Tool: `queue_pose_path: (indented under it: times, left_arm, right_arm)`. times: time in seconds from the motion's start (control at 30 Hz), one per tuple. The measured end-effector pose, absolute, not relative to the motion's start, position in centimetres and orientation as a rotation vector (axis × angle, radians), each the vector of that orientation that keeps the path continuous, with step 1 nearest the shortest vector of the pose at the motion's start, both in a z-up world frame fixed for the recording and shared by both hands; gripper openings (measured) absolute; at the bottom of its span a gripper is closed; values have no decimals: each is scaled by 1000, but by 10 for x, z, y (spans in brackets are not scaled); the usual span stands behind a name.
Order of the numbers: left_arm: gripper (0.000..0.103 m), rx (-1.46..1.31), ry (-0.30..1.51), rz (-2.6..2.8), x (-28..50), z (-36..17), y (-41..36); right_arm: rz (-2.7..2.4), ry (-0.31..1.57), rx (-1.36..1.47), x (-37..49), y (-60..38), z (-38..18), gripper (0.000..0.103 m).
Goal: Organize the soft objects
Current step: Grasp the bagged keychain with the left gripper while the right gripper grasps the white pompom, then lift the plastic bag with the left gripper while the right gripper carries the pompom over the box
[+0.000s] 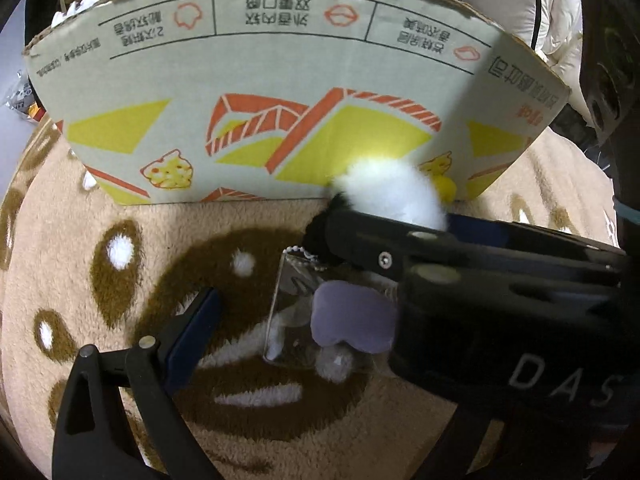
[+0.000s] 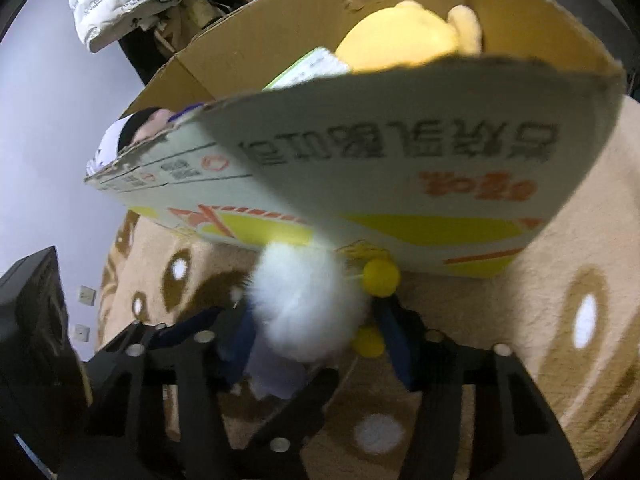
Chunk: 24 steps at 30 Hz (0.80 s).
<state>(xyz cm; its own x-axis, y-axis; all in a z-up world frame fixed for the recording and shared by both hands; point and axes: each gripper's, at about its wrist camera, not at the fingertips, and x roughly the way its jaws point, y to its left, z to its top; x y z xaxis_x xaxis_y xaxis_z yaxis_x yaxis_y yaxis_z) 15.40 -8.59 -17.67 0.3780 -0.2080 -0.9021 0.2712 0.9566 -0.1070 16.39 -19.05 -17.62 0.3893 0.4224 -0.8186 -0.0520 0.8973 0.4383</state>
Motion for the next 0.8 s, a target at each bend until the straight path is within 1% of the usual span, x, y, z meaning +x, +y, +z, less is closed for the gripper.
queue_pose_path:
  times: [0.03, 0.1, 0.23, 0.43, 0.5, 0.53, 0.6, 0.63, 0.73, 0.8]
  left_arm:
    - [94, 62, 1142, -306, 154, -177, -87]
    - [93, 57, 1139, -306, 154, -177, -88]
    - [91, 57, 1132, -303, 149, -177, -85]
    - [79, 56, 1127, -312, 140, -175, -88]
    - [72, 54, 1127, -323, 138, -174, -88]
    - [70, 57, 1127, -328, 136, -173, -86]
    - [59, 59, 1126, -346, 134, -172, -87]
    - [58, 55, 1128, -351, 133, -171, -87]
    - [47, 30, 1130, -363, 129, -169, -87]
    - [36, 3, 1137, -378, 130, -169, -85]
  right_arm:
    - [321, 1136, 373, 163, -190, -176, 43]
    - [339, 1128, 377, 162, -188, -173, 36]
    - [330, 1123, 347, 158, -184, -169, 35]
    - [257, 1107, 325, 151, -193, -160, 34]
    - [235, 1107, 339, 149, -200, -158, 34]
    - [224, 1106, 343, 148, -203, -157, 34]
    - [205, 1103, 343, 146, -206, -155, 34]
    - [200, 1099, 343, 145, -208, -153, 34]
    - [195, 1085, 342, 141, -211, -148, 34]
    - [188, 1072, 333, 137, -212, -144, 34]
